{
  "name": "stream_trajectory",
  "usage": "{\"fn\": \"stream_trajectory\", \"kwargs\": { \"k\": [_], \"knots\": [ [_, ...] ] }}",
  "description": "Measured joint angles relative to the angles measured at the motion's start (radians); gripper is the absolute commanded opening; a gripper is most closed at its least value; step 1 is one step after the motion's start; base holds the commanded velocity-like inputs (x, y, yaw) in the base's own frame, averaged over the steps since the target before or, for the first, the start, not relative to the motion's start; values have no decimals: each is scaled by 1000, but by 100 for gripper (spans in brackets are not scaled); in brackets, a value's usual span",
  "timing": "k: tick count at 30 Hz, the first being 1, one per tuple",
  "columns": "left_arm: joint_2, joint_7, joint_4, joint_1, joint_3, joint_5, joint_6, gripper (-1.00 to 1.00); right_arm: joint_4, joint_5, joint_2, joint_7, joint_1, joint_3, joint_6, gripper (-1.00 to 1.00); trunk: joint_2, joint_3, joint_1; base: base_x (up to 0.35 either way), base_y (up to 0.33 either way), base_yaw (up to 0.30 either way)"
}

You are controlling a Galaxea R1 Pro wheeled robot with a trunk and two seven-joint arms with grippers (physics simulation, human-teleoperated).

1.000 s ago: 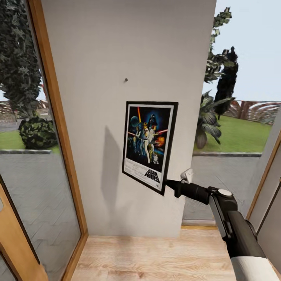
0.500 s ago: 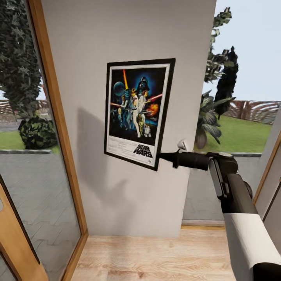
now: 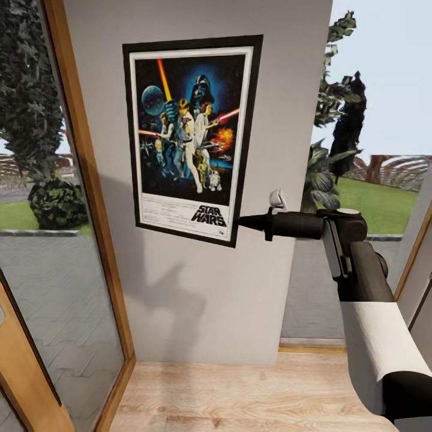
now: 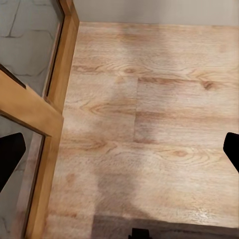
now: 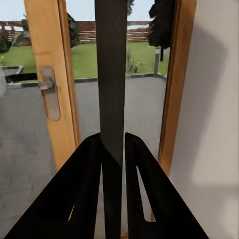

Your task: Pick up the poster from the kitchen countertop and hang it on one of the wall nails in the kitchen.

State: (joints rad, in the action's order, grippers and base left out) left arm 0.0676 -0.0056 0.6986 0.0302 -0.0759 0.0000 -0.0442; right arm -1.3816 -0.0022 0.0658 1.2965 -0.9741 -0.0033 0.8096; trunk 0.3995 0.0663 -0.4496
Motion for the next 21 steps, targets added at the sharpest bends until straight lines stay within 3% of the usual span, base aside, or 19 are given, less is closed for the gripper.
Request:
{"fn": "stream_trajectory", "kwargs": {
  "k": [14, 21],
  "knots": [
    [0, 0, 0, 0, 2, 0, 0, 100, -2, 1, 2, 13, -5, 0, -1, -100, 0, 0, 0, 5, 0, 0],
    [0, 0, 0, 0, 0, 0, 2, 100, -2, 1, 7, 13, -4, -1, -1, -100, 0, 0, 1, 291, 21, 0]
  ]
}}
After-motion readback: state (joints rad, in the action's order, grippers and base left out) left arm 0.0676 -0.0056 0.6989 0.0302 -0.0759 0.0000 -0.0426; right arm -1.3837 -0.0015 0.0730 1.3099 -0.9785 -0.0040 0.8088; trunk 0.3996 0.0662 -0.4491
